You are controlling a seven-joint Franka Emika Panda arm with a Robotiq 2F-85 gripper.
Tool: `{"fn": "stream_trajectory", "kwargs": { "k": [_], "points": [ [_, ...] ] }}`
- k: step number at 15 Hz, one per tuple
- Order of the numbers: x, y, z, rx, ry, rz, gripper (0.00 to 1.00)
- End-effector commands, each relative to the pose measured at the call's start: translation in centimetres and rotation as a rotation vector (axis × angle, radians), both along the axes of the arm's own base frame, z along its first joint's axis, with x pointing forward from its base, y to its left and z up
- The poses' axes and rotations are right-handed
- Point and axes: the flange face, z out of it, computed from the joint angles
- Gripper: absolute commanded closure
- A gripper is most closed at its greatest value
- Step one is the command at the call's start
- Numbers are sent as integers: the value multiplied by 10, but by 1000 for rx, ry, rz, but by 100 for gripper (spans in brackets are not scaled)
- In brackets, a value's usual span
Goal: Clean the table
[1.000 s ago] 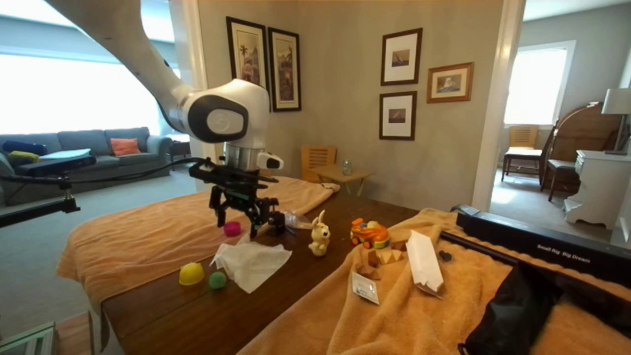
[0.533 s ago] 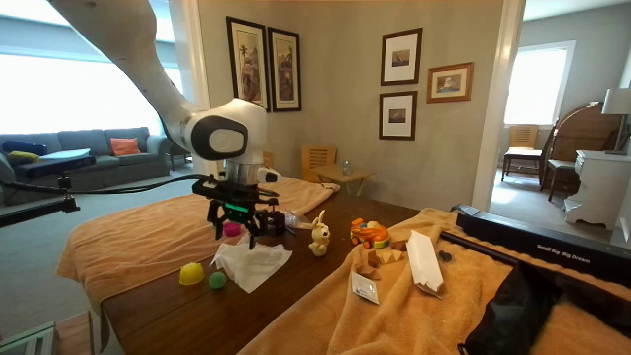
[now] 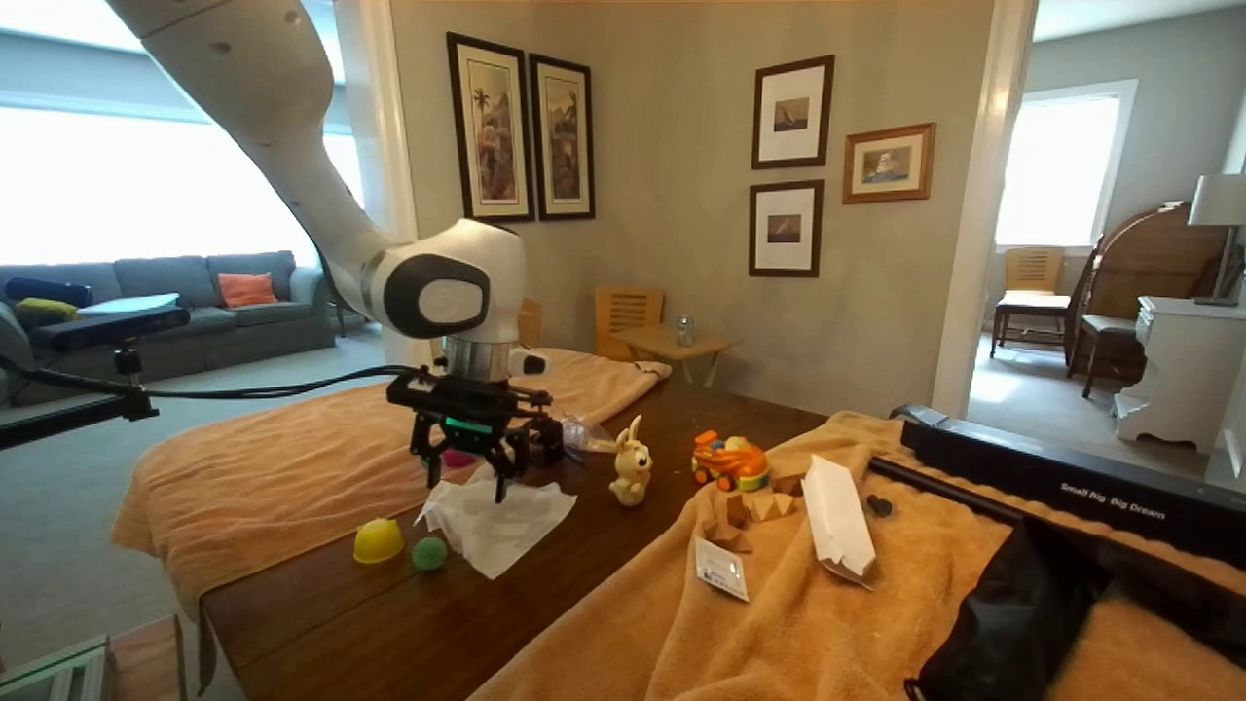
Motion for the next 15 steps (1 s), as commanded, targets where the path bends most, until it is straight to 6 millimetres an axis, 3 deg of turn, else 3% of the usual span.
{"fn": "stream_trajectory", "kwargs": {
  "k": [1,4,8,11,15],
  "points": [
    [4,2,1,-8,-6,3,0],
    [3,-3,0,-37,-10,35,0],
    [12,-13,-9,-75,-117,-80,0],
    [18,-9,-16,-60,-199,-140,0],
    [16,-1,-35,-63,-184,-213,0]
  ]
}}
